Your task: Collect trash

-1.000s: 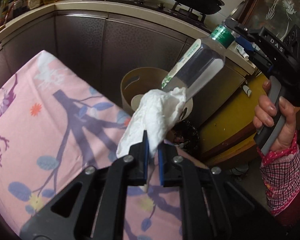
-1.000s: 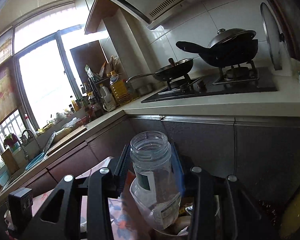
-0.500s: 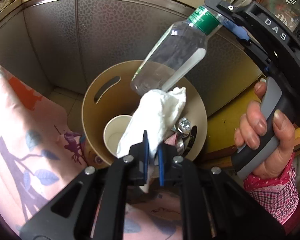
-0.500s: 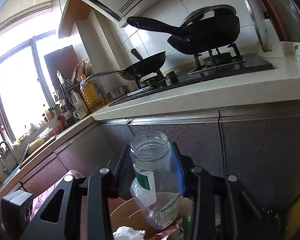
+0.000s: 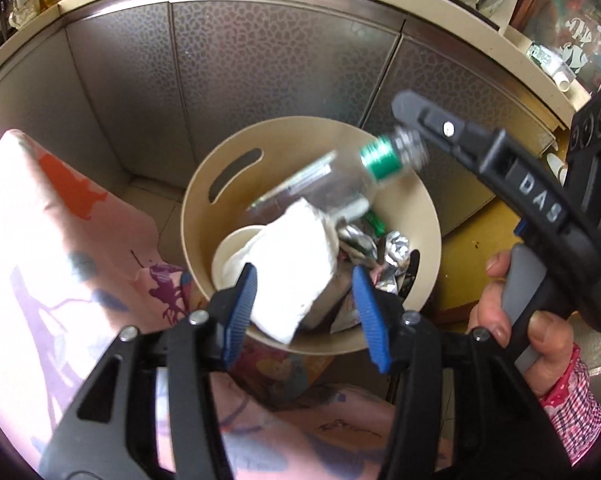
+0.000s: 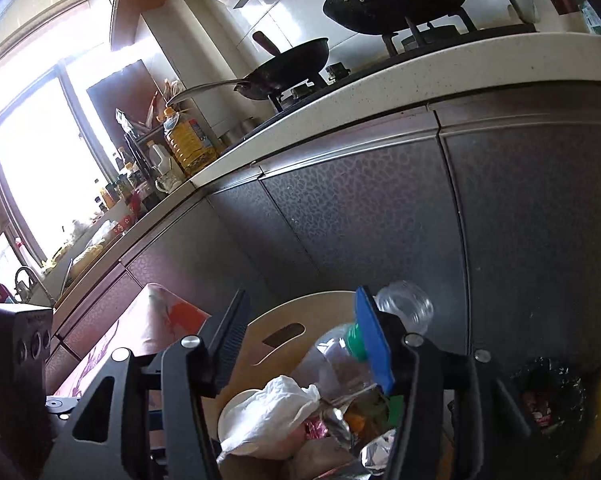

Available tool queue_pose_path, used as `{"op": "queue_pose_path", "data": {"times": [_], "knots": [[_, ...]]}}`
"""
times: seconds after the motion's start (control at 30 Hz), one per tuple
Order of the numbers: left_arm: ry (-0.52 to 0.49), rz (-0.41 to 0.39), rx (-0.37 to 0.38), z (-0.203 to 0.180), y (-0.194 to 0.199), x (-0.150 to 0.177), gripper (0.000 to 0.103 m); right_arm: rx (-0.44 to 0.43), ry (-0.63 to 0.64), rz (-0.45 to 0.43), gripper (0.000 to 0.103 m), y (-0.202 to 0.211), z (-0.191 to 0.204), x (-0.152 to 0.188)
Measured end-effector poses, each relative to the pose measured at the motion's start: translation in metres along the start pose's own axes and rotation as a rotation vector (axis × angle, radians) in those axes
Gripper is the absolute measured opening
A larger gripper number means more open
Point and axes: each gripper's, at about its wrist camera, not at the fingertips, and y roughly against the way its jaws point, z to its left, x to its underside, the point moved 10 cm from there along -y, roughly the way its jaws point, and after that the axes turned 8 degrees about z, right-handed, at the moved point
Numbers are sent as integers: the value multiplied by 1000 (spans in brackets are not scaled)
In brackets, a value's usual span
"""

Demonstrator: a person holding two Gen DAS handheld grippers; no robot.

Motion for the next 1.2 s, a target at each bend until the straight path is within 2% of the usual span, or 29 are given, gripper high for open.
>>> {"op": "queue_pose_path", "data": {"times": [0.23,0.4,0.5,0.87,1.2], "knots": [[44,-57,40,-1,43,24,48,-16,-73,-46,55,51,1,18],[64,-69,51,-3,62,56,49,-51,-140,2,55,78,9,52],[69,-81,15,-3,70,75,55,-71,-172,44,55,89,19,74],[106,-116,-84,14,103,149,58,-97,-169,135,55,119,76,122],[170,-178,-143,43,139,197,61,-95,-133,210,55,125,120,153]]}}
